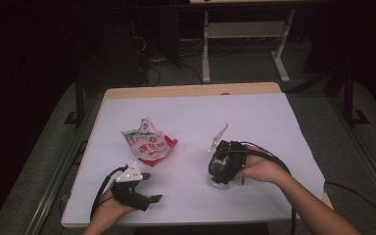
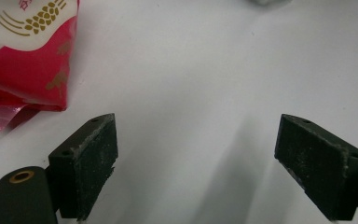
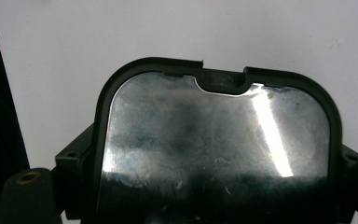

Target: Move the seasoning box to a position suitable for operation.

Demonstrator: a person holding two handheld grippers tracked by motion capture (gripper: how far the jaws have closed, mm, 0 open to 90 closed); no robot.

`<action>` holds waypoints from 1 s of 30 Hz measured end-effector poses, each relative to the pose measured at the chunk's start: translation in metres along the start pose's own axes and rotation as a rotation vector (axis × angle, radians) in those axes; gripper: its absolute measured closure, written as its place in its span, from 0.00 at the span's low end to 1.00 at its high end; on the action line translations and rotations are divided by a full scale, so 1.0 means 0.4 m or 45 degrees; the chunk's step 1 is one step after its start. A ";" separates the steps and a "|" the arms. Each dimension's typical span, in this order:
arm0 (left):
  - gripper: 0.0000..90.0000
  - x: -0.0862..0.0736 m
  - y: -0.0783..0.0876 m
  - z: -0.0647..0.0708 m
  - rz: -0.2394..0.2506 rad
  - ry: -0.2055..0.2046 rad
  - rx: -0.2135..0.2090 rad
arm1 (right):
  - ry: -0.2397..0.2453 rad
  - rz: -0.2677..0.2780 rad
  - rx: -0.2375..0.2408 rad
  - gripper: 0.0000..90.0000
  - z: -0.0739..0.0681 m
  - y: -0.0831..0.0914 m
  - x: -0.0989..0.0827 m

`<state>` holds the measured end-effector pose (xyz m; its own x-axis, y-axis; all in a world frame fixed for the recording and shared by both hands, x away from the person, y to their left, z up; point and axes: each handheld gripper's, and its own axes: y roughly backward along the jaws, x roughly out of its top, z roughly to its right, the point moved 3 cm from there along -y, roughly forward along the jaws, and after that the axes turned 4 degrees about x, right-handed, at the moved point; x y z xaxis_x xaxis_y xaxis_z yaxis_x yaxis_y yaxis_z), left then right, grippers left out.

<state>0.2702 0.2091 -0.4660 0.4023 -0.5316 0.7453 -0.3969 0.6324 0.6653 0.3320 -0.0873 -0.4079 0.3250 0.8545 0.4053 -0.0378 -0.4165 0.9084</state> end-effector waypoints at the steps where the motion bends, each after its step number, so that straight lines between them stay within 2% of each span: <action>1: 0.14 0.000 0.000 0.000 0.000 -0.002 0.000 | 0.006 -0.004 -0.004 0.16 -0.002 -0.003 -0.001; 14: 0.14 0.000 -0.003 0.003 -0.004 -0.001 -0.012 | 0.046 -0.023 -0.026 0.16 -0.014 -0.020 -0.010; 19: 0.14 -0.001 -0.002 0.003 -0.008 -0.007 -0.014 | 0.044 -0.004 -0.032 0.13 -0.014 -0.019 -0.012; 22: 0.14 -0.001 -0.004 0.003 -0.009 -0.005 -0.013 | 0.045 0.016 -0.010 0.11 -0.016 -0.013 -0.016; 30: 0.14 -0.001 -0.005 0.006 -0.012 -0.009 -0.018 | 0.038 0.063 -0.010 0.10 -0.015 0.008 -0.037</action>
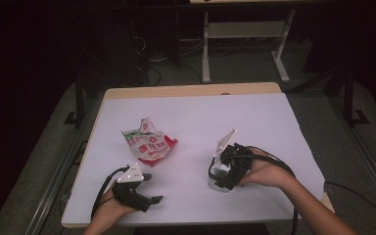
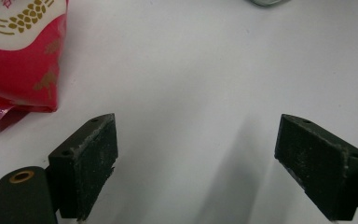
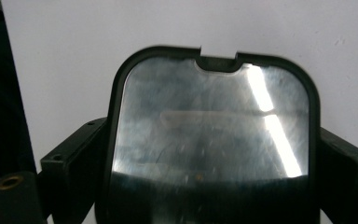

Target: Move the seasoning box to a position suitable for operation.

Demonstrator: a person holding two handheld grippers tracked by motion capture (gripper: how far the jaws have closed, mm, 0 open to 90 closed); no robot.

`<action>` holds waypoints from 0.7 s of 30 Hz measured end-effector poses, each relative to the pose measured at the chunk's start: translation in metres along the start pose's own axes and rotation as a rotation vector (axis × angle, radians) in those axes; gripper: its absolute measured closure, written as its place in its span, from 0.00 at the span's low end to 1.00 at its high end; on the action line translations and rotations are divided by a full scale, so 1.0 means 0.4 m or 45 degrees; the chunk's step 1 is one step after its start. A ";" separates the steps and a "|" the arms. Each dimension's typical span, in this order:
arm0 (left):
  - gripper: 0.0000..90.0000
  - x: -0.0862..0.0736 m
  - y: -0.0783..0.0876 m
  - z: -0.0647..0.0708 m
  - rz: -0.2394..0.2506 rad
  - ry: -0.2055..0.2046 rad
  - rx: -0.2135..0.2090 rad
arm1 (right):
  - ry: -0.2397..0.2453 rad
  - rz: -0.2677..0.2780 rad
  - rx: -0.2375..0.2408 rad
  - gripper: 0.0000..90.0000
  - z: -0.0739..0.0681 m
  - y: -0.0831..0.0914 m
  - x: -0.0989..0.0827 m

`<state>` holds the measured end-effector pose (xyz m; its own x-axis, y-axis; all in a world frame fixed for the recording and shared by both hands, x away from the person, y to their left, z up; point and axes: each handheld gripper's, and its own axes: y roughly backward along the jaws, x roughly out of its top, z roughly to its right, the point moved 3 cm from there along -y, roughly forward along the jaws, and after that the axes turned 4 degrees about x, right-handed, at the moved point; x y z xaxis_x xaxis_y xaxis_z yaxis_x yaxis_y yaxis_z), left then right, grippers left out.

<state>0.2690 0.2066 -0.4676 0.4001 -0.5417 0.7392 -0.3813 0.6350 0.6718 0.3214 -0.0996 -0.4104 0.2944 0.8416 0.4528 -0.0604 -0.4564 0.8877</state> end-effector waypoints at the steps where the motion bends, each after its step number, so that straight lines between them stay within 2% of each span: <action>1: 0.14 0.000 0.000 0.000 0.000 -0.001 -0.002 | -0.001 0.006 -0.001 0.10 -0.001 0.002 -0.004; 9: 0.14 0.000 -0.002 -0.001 -0.012 -0.009 0.000 | -0.034 0.060 0.002 0.09 -0.002 0.025 -0.043; 21: 0.14 -0.001 -0.004 0.001 -0.014 0.001 -0.003 | -0.082 0.061 -0.005 0.09 -0.009 0.044 -0.120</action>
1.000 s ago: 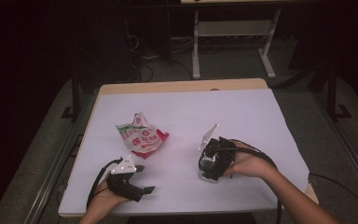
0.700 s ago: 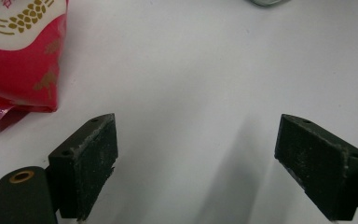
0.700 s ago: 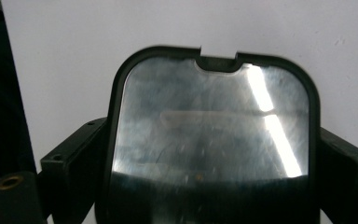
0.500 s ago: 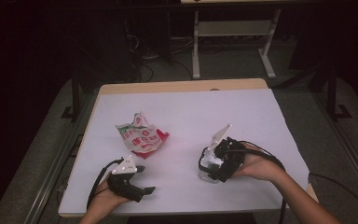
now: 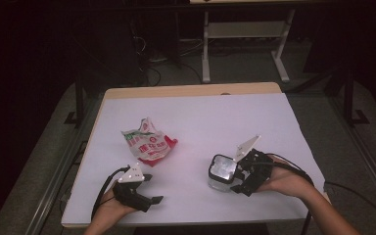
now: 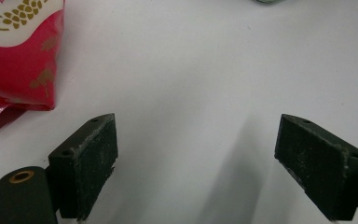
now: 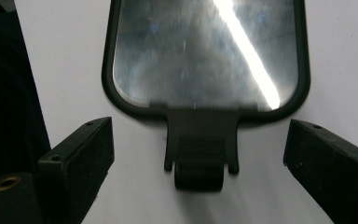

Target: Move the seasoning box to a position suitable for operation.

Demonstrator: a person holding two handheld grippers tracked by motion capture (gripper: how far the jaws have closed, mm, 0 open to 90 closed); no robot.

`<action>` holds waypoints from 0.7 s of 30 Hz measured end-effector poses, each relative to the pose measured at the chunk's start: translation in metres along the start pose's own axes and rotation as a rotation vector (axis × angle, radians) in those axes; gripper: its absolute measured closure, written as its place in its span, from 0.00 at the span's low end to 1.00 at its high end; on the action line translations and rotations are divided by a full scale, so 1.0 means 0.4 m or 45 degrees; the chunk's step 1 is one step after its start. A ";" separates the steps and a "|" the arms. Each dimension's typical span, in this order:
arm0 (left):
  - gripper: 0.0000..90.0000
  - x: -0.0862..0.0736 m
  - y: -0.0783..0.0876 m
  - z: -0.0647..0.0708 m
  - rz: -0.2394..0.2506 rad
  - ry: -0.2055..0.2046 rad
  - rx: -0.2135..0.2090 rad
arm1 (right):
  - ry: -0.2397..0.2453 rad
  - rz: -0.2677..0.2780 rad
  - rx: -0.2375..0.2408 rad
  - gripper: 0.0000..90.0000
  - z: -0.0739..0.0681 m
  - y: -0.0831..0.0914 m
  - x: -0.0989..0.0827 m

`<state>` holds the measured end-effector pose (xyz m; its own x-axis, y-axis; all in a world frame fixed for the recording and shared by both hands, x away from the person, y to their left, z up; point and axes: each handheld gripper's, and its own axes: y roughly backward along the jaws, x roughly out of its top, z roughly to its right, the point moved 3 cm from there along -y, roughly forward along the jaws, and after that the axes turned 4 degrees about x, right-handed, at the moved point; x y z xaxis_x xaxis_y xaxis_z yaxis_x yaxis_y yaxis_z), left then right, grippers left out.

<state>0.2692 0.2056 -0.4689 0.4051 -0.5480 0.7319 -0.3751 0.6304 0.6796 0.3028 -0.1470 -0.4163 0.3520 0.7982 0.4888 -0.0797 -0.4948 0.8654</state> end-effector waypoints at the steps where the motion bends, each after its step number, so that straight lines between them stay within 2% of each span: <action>1: 0.14 0.000 0.000 0.000 0.000 -0.002 0.000 | -0.007 0.001 -0.002 0.09 0.000 0.002 -0.007; 5: 0.14 0.000 0.000 0.000 0.002 0.004 0.004 | -0.010 0.016 -0.009 0.10 0.001 0.010 -0.035; 8: 0.14 -0.001 0.000 -0.002 0.003 0.009 0.007 | -0.051 0.045 -0.005 0.11 -0.001 0.010 -0.060; 9: 0.14 -0.001 0.000 -0.002 0.004 0.009 0.008 | -0.070 0.051 -0.003 0.14 -0.002 0.010 -0.069; 11: 0.14 0.000 0.001 -0.001 0.004 0.009 0.009 | -0.069 0.084 -0.025 0.15 0.004 0.010 -0.087; 15: 0.14 -0.002 0.000 -0.001 0.009 0.016 0.013 | -0.172 0.159 0.019 0.22 0.007 0.018 -0.121; 21: 0.14 -0.003 0.005 -0.011 0.023 0.032 0.028 | -0.207 0.252 0.018 0.29 0.005 0.028 -0.153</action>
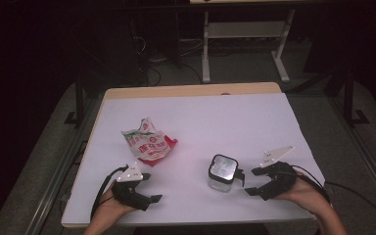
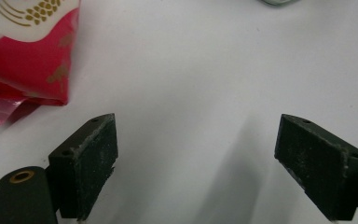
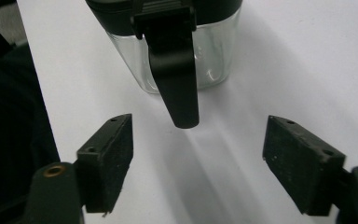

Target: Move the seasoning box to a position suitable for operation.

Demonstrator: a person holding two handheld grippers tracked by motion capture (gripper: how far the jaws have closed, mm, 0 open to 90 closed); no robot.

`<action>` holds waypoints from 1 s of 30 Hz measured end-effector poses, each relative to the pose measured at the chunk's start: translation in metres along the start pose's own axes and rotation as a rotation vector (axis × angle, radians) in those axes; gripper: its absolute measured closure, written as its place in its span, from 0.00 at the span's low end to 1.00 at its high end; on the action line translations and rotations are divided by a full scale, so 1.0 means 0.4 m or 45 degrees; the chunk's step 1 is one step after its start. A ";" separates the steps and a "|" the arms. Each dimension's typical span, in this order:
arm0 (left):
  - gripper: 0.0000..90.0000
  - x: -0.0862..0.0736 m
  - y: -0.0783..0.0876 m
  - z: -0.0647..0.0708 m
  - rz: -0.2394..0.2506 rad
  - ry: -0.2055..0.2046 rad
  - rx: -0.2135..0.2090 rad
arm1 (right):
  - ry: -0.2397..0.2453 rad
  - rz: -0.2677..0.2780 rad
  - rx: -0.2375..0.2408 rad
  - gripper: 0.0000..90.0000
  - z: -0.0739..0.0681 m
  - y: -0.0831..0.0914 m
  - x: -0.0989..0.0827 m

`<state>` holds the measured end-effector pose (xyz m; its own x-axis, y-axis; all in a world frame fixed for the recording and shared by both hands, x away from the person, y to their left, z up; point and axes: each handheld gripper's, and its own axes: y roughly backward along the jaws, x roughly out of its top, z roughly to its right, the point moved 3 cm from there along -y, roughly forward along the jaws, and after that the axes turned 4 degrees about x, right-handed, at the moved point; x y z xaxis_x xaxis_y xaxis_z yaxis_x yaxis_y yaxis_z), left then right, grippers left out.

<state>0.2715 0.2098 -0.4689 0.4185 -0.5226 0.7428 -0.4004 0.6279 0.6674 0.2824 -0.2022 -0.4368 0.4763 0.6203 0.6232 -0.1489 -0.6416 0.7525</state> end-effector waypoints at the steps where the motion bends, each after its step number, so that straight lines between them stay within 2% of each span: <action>1: 0.14 0.000 0.000 0.000 0.003 0.002 0.000 | -0.001 0.000 0.001 0.30 0.000 0.003 -0.005; 3: 0.14 0.000 -0.002 0.001 -0.002 0.009 -0.002 | -0.004 0.031 -0.008 0.33 0.002 0.010 -0.013; 5: 0.14 0.001 -0.004 0.002 -0.007 -0.006 -0.004 | -0.031 0.077 -0.013 0.38 0.005 0.018 -0.026; 8: 0.15 0.003 -0.006 0.004 -0.007 -0.006 -0.009 | -0.045 0.112 -0.010 0.54 0.006 0.026 -0.046; 11: 0.15 0.001 -0.007 0.004 -0.007 -0.001 -0.015 | -0.055 0.156 0.021 0.74 0.005 0.034 -0.065; 13: 0.15 -0.001 -0.006 0.003 -0.010 -0.007 -0.016 | -0.062 0.159 0.038 0.84 0.001 0.035 -0.070; 16: 0.15 -0.002 -0.006 0.001 -0.004 -0.008 -0.019 | -0.027 0.144 0.060 0.98 -0.003 0.032 -0.066; 19: 0.15 -0.002 -0.003 0.007 -0.001 -0.004 -0.039 | -0.009 0.152 0.054 1.00 -0.006 0.031 -0.062; 20: 0.15 0.000 -0.002 0.009 -0.008 -0.027 -0.034 | 0.002 0.158 0.067 1.00 -0.009 0.032 -0.060; 23: 0.15 0.004 -0.004 0.015 -0.002 -0.032 -0.031 | 0.020 0.174 0.114 1.00 -0.022 0.031 -0.053; 26: 0.15 0.007 0.000 0.009 0.013 -0.019 -0.015 | 0.029 0.210 0.155 1.00 -0.027 0.028 -0.040; 30: 0.15 0.004 0.005 0.003 0.029 0.002 -0.010 | 0.058 0.232 0.159 1.00 -0.042 0.023 -0.020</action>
<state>0.2703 0.2094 -0.4664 0.4104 -0.5075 0.7576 -0.4032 0.6442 0.6500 0.2628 -0.2056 -0.4311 0.4109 0.5068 0.7578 -0.1195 -0.7941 0.5959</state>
